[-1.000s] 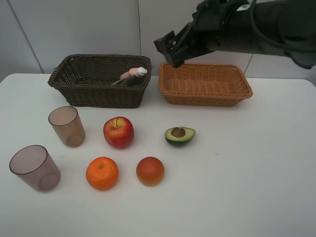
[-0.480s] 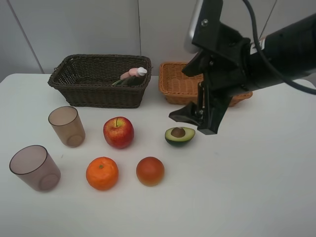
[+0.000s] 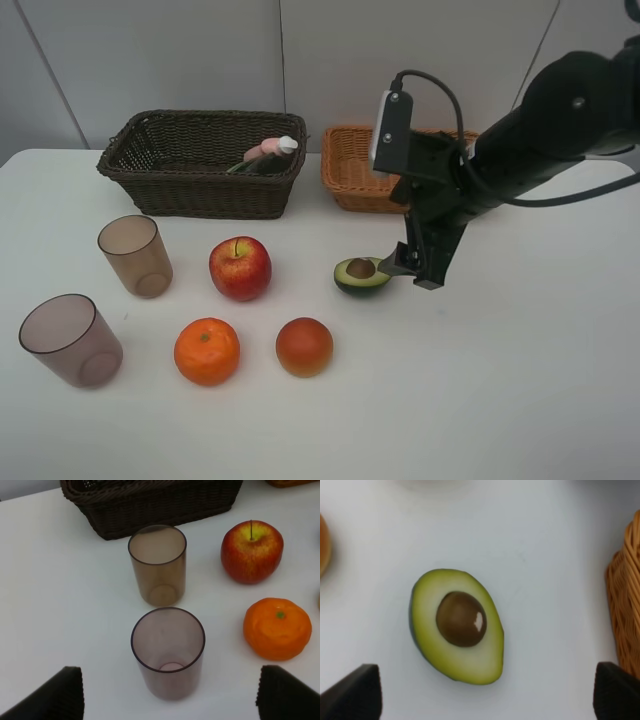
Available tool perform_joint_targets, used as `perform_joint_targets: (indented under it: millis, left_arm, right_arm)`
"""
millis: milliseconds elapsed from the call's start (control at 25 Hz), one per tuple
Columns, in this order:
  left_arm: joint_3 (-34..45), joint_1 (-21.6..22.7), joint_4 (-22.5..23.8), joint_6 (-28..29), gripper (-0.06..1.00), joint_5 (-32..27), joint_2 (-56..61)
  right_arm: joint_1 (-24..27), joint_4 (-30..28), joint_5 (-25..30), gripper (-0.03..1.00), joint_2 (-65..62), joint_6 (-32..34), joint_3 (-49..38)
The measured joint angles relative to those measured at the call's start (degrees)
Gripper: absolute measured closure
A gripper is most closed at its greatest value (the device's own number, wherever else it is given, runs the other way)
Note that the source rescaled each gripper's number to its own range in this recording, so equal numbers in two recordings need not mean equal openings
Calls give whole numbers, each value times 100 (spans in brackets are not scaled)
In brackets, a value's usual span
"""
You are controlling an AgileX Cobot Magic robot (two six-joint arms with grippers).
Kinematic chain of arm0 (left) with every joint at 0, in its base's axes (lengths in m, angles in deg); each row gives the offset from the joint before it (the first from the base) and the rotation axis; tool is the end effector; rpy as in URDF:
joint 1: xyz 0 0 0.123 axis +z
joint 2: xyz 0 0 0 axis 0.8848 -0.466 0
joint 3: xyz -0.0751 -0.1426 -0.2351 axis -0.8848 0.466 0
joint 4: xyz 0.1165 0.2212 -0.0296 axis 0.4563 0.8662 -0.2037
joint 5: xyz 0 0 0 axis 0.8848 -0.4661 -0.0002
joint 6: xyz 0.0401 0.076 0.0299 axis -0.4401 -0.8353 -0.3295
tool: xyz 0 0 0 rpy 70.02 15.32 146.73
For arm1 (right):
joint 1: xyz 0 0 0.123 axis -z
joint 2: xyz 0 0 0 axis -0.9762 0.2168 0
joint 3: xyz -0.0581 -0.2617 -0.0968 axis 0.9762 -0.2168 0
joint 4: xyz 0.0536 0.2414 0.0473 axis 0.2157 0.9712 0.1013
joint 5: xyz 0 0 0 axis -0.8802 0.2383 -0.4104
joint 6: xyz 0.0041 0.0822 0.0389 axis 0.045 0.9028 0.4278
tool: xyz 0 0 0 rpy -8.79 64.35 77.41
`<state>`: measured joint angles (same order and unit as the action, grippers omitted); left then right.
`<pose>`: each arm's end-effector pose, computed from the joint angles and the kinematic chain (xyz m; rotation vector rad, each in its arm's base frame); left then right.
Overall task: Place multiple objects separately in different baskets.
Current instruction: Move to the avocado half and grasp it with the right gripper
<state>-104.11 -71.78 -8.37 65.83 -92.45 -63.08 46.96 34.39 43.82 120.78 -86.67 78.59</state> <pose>0.0000 -0.0118 0.2543 0.3243 2.1042 -0.1945 0.2698 0.1660 0.1945 -1.7665 1.8890 -0.0698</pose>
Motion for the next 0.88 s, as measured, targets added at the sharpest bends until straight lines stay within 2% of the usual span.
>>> perform_joint_targets:
  millis: [360, 520, 880]
  left_arm:
    - [0, 0, 0, 0, 0, 0, 0]
    - [0, 0, 0, 0, 0, 0, 0]
    - [0, 0, 0, 0, 0, 0, 0]
  right_arm:
    - [0, -1035, 409, 15, 1061, -127, 771]
    - [0, -1076, 491, 15, 1248, -635, 808]
    - [-76, -1076, 393, 15, 1510, -753, 808]
